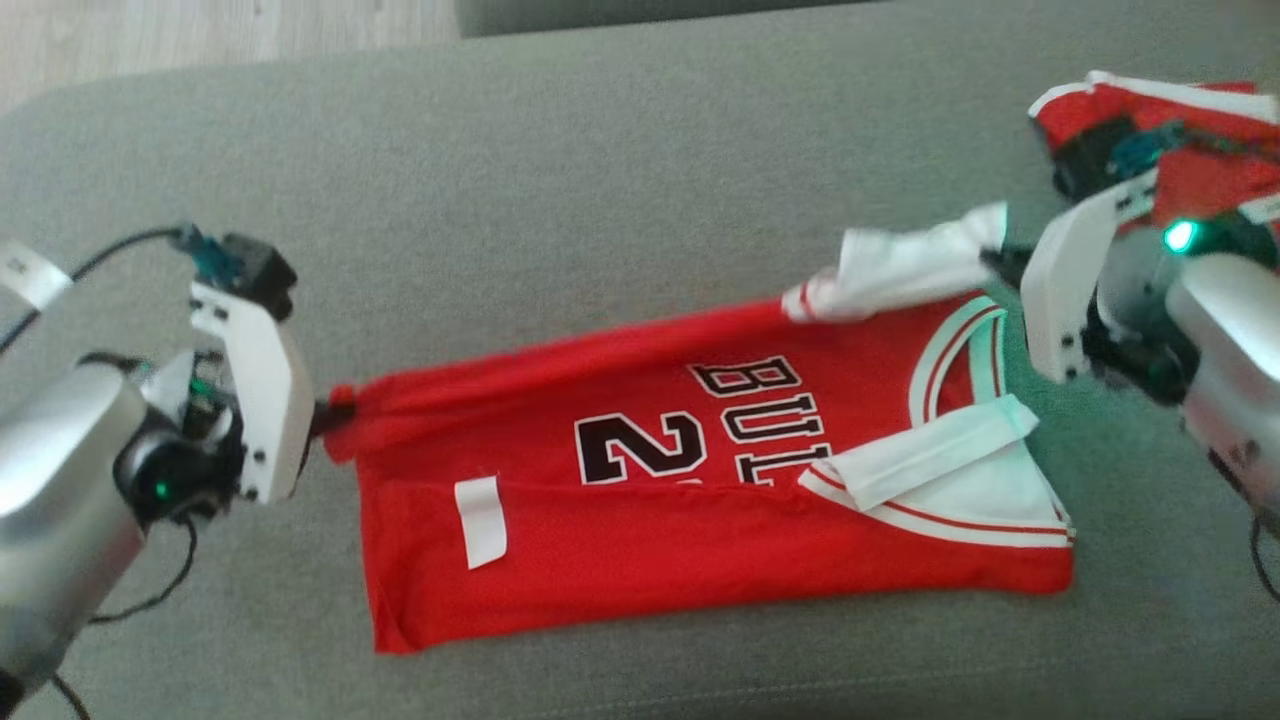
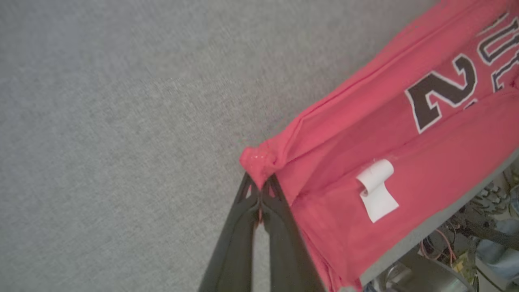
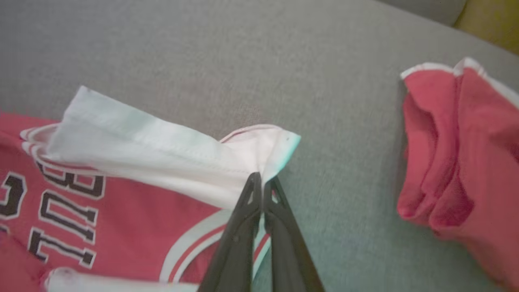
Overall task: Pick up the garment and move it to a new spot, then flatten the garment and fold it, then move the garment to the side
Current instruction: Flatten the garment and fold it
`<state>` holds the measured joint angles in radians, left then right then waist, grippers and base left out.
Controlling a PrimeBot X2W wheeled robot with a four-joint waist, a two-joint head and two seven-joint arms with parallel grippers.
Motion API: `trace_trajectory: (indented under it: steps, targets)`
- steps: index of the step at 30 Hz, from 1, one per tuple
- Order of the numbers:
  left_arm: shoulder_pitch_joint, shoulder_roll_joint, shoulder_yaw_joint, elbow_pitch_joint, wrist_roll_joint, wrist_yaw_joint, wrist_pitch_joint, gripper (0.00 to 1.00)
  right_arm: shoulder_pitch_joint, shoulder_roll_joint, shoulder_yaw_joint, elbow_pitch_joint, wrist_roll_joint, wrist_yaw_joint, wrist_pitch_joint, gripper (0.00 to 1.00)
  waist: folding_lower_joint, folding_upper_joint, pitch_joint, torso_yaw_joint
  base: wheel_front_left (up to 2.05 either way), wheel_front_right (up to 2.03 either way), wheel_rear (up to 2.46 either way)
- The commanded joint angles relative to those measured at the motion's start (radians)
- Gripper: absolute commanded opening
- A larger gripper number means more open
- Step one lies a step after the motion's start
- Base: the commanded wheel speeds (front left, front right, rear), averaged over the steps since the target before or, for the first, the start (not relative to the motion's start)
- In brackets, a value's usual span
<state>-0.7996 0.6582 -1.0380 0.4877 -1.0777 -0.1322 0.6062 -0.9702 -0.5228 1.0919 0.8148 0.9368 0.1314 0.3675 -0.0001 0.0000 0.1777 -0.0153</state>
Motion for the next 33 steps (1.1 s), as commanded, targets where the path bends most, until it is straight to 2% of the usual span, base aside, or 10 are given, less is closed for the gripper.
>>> trace_trajectory:
  steps: [1,10,16,17,19,20,21,22,23,33]
  targets:
    - [-0.026,0.065,0.036,-0.018,-0.006,0.002,0.009,0.00,0.023,-0.043,0.010,-0.033,0.022,-0.001,0.027,0.00,0.0001,0.0000,-0.021,-0.013,0.00,0.00,0.00]
    - [0.041,0.095,-0.008,-0.073,-0.029,0.015,0.092,0.00,0.096,-0.132,0.063,-0.162,0.127,-0.001,0.202,0.00,0.0001,0.0000,-0.065,-0.041,0.00,0.00,0.00]
    - [0.073,0.106,-0.018,-0.101,-0.054,0.029,0.123,0.00,0.138,-0.151,0.065,-0.196,0.157,-0.001,0.260,0.01,0.0001,0.0000,-0.074,-0.048,0.00,0.00,0.00]
    - [0.077,0.106,-0.021,-0.106,-0.057,0.030,0.129,0.00,0.143,-0.149,0.064,-0.197,0.158,-0.001,0.264,0.16,0.0001,0.0000,-0.074,-0.048,0.00,0.00,0.00]
    - [0.083,0.104,-0.025,-0.112,-0.055,0.035,0.129,0.00,0.155,-0.145,0.062,-0.199,0.162,-0.001,0.273,0.31,0.0001,0.0000,-0.075,-0.047,0.00,0.00,0.00]
    - [0.088,0.104,-0.029,-0.113,-0.057,0.035,0.134,0.16,0.161,-0.142,0.062,-0.198,0.162,-0.001,0.277,0.48,0.0001,0.0000,-0.076,-0.046,0.00,0.00,0.00]
    - [0.092,0.104,-0.032,-0.115,-0.059,0.035,0.139,0.45,0.168,-0.139,0.061,-0.197,0.164,-0.001,0.281,0.89,0.0001,0.0000,-0.077,-0.046,0.00,0.00,0.00]
    - [0.092,0.104,-0.032,-0.115,-0.059,0.035,0.139,0.45,0.168,-0.139,0.061,-0.197,0.164,-0.001,0.281,0.89,0.0001,0.0000,-0.077,-0.046,0.00,0.00,0.00]
    - [0.094,0.103,-0.033,-0.116,-0.060,0.036,0.140,1.00,0.176,-0.135,0.061,-0.196,0.168,-0.001,0.288,1.00,0.0001,0.0000,-0.081,-0.044,0.00,0.00,0.00]
    - [0.106,0.108,0.013,-0.126,-0.066,0.043,0.031,1.00,0.220,-0.163,0.011,-0.227,0.204,-0.001,0.298,1.00,0.0001,0.0000,-0.143,-0.030,0.00,0.00,0.00]
